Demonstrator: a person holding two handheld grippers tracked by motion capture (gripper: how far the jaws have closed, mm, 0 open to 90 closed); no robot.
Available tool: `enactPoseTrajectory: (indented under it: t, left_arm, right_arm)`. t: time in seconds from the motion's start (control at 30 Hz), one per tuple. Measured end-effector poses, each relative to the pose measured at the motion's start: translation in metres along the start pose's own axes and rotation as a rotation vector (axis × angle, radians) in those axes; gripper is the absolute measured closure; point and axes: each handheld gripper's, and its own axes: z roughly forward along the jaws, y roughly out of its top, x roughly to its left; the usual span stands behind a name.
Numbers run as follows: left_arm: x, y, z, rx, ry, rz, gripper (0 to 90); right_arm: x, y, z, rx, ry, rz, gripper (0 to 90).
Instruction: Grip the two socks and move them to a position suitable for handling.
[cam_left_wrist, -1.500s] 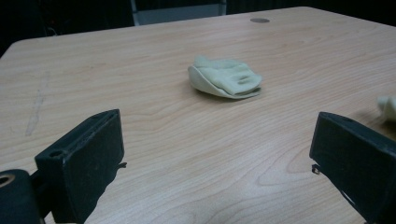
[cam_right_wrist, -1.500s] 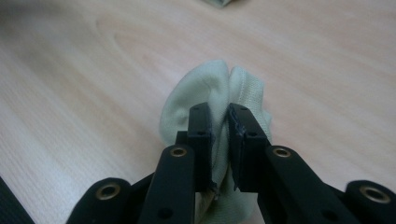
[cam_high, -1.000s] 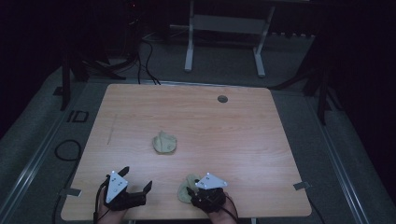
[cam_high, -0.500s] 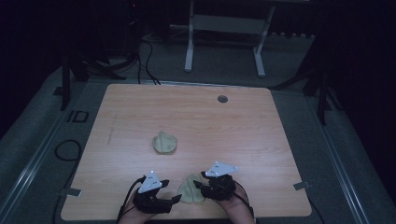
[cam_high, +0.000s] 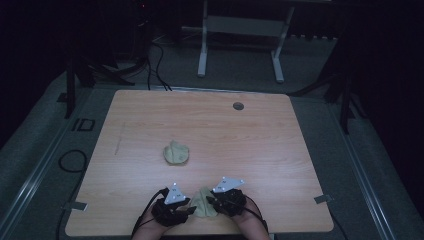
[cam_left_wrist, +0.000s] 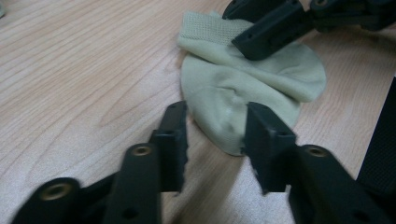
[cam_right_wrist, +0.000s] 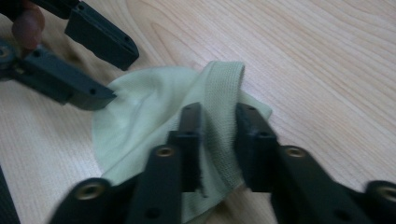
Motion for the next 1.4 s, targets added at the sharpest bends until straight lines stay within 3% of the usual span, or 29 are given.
enactPoseTrajectory:
  t: [0.23,0.4,0.6,0.63,0.67,0.7,0.93,1.07,1.3,1.4]
  left_arm:
    - [-0.001,0.004,0.005,0.004,-0.003,-0.026,86.1]
    - [-0.002,0.006,0.005,-0.011,0.006,-0.039,88.1]
    - [0.001,0.012,-0.013,-0.065,0.02,-0.054,88.8]
    - [0.003,0.014,-0.018,-0.076,0.021,-0.059,88.9]
    - [0.003,0.015,-0.021,-0.08,0.025,-0.058,88.9]
    - [0.004,0.016,-0.026,-0.087,0.032,-0.058,88.8]
    - [0.004,0.022,-0.046,-0.087,0.05,-0.036,88.8]
    - [0.003,0.023,-0.044,-0.065,0.037,-0.021,88.8]
    - [0.008,0.018,-0.03,-0.025,0.033,-0.024,88.7]
    - [0.009,0.016,-0.026,-0.007,0.031,-0.019,88.7]
  right_arm:
    - [0.003,0.0,0.0,-0.002,-0.015,-0.012,83.1]
    - [0.003,0.001,-0.007,-0.022,-0.012,0.0,84.3]
    - [-0.001,0.01,-0.037,-0.102,-0.002,0.028,84.4]
    - [-0.005,0.013,-0.052,-0.138,-0.01,0.052,84.3]
    - [-0.005,0.013,-0.052,-0.138,-0.01,0.052,84.3]
    - [-0.009,0.014,-0.066,-0.162,-0.012,0.067,84.3]
    - [-0.023,0.001,-0.098,-0.175,-0.048,0.117,84.3]
    - [-0.026,-0.009,-0.098,-0.156,-0.046,0.138,84.3]
    - [-0.033,-0.038,-0.08,-0.086,-0.047,0.183,84.2]
    - [-0.035,-0.041,-0.077,-0.076,-0.046,0.186,84.1]
